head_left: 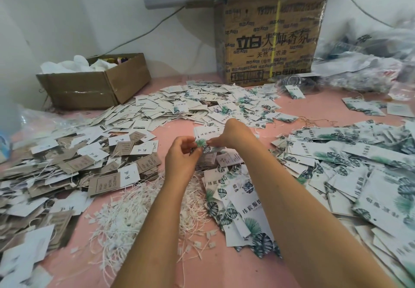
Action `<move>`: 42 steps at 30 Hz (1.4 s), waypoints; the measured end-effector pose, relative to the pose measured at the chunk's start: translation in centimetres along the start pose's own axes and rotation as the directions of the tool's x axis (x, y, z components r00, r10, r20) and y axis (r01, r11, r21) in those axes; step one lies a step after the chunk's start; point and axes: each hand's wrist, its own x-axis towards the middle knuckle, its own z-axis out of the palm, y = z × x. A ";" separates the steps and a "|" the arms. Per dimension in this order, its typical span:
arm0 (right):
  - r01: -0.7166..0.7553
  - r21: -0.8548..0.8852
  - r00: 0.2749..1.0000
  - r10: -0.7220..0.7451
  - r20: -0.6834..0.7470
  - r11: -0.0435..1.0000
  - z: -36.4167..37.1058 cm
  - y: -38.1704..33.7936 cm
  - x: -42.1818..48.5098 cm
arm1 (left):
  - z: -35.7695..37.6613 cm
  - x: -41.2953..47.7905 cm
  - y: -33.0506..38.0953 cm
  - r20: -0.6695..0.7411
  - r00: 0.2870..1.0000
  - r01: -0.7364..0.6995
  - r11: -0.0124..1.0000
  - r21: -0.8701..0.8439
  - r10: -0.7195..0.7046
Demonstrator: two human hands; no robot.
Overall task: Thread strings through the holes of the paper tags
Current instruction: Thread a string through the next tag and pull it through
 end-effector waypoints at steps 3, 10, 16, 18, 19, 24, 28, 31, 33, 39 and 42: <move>0.008 -0.005 0.996 -0.008 -0.084 1.000 0.3 0.3 -0.2 | 0.0 0.0 -0.2 -0.005 1.000 -0.016 1.000 -0.006 0.016; 0.009 -0.040 0.983 -0.016 -0.185 0.999 0.7 0.1 -0.7 | 0.0 0.2 -0.5 0.001 1.000 -0.010 0.999 -0.050 0.010; 0.049 0.091 0.994 -0.040 -0.100 0.995 0.4 0.0 -1.1 | -0.1 0.0 -0.4 0.009 1.000 -0.025 0.998 -0.053 0.026; 0.046 0.199 0.998 -0.036 -0.053 0.979 0.0 -0.1 -1.3 | -0.1 0.0 -0.3 0.009 1.000 -0.014 0.997 -0.074 0.014; 0.047 0.236 0.999 -0.039 -0.037 0.971 -0.2 -0.1 -1.4 | -0.1 -0.1 -0.2 0.008 1.000 -0.005 0.996 -0.088 0.005; 0.129 0.349 0.984 -0.162 0.068 0.928 -1.2 -0.2 -2.0 | -0.1 -0.2 0.1 -0.008 0.999 -0.034 0.988 -0.154 0.033; 0.123 0.369 0.974 -0.184 0.134 0.921 -1.8 -0.1 -1.8 | -0.3 0.1 0.5 -0.050 0.998 -0.043 0.964 -0.264 0.031; 0.086 0.189 0.993 -0.069 -0.091 0.978 -1.7 1.3 -0.7 | -0.5 0.4 0.6 -0.095 0.995 -0.047 0.955 -0.292 0.020; 0.027 0.034 0.993 -0.022 -0.120 0.999 -1.0 2.4 -0.1 | -0.5 0.5 0.6 -0.101 0.995 -0.043 0.957 -0.286 0.014; 0.002 -0.122 1.000 0.000 0.018 0.993 -0.6 3.0 -0.4 | -0.3 0.7 0.4 -0.089 0.996 -0.028 0.964 -0.266 0.005; -0.003 -0.134 0.999 0.007 0.031 0.991 -0.8 2.8 -0.6 | -0.4 0.6 0.4 -0.095 0.995 -0.024 0.961 -0.274 -0.002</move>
